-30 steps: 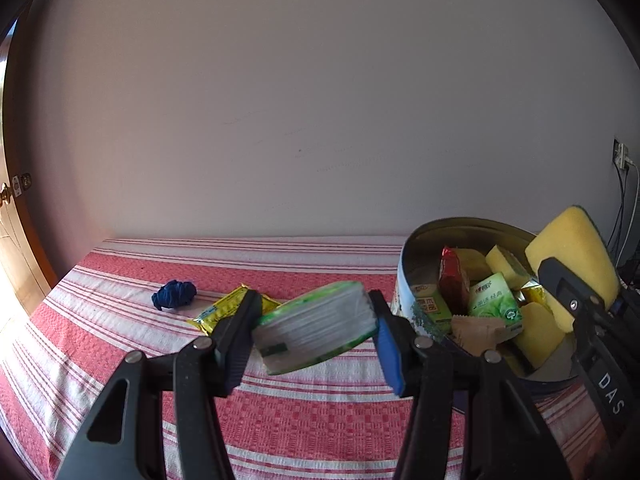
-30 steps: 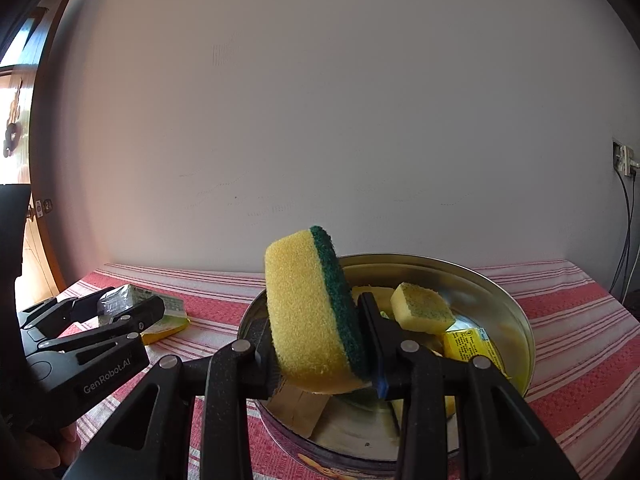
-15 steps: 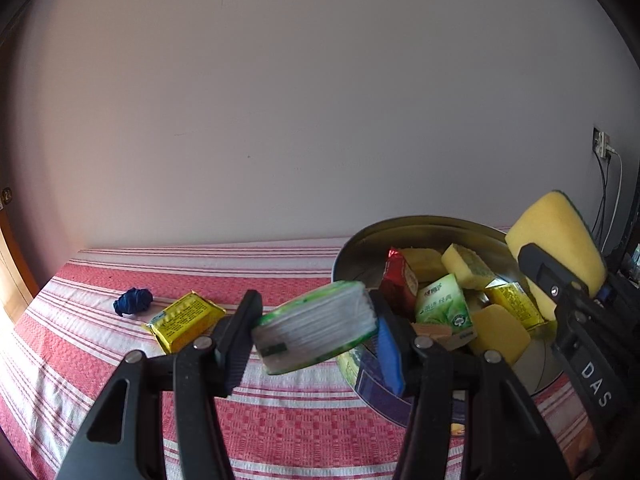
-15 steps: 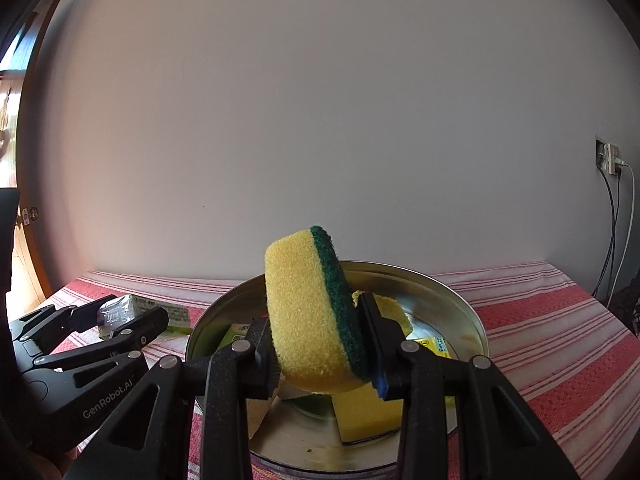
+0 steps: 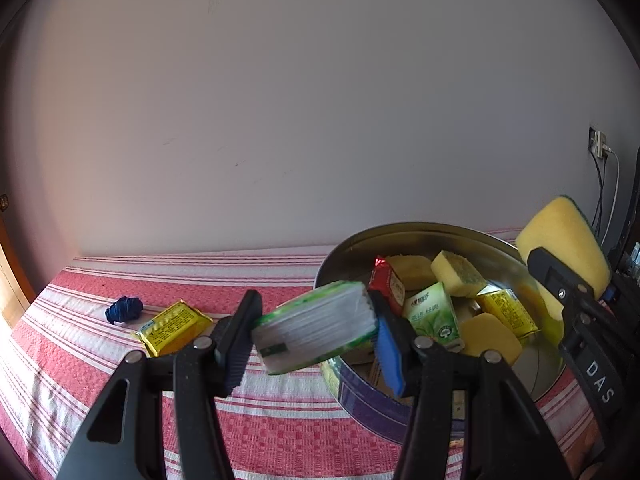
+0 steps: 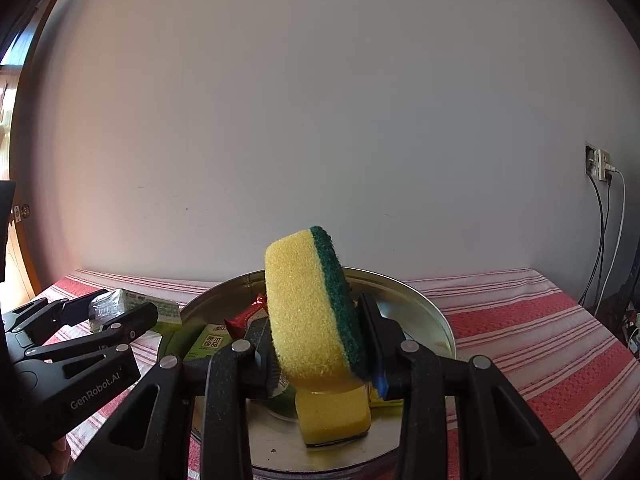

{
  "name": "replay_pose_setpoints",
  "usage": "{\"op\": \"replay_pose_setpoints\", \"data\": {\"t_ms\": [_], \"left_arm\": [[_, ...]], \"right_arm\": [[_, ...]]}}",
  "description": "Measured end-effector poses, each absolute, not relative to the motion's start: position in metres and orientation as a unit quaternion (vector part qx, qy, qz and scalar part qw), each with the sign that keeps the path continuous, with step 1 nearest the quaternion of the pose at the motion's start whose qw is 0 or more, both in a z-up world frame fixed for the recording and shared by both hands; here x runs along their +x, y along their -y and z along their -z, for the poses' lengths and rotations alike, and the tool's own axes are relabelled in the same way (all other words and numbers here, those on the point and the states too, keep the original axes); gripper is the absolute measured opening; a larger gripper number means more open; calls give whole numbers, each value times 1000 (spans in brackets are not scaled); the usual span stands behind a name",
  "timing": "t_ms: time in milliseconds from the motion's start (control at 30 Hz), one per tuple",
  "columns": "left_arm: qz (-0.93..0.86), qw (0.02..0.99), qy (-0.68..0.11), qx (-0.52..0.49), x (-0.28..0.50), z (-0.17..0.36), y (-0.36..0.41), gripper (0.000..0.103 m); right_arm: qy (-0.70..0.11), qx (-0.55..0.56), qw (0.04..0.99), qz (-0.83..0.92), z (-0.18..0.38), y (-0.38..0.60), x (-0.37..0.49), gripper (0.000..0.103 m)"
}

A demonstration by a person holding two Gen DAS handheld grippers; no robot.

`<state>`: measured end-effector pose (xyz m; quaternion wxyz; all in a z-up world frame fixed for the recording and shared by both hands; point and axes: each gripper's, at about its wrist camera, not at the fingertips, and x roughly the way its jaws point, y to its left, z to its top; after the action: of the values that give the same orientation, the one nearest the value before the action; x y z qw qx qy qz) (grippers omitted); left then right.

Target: Organize objects

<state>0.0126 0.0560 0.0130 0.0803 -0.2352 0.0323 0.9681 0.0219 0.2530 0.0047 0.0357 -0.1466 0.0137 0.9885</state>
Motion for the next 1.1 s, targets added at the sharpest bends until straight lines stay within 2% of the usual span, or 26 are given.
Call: {"op": "replay_pose_setpoints", "data": {"t_ms": [433,1100], "left_arm": [[-972,78,-21,-220,5,-24,-49,54],[-957,138,-41,-251,-8,-15,-113,54]], "right_arm": [[-4,-141,39,-989,-8,-255,22,37],[-17,-166,101,-981,-2,-299,-6,37]]}}
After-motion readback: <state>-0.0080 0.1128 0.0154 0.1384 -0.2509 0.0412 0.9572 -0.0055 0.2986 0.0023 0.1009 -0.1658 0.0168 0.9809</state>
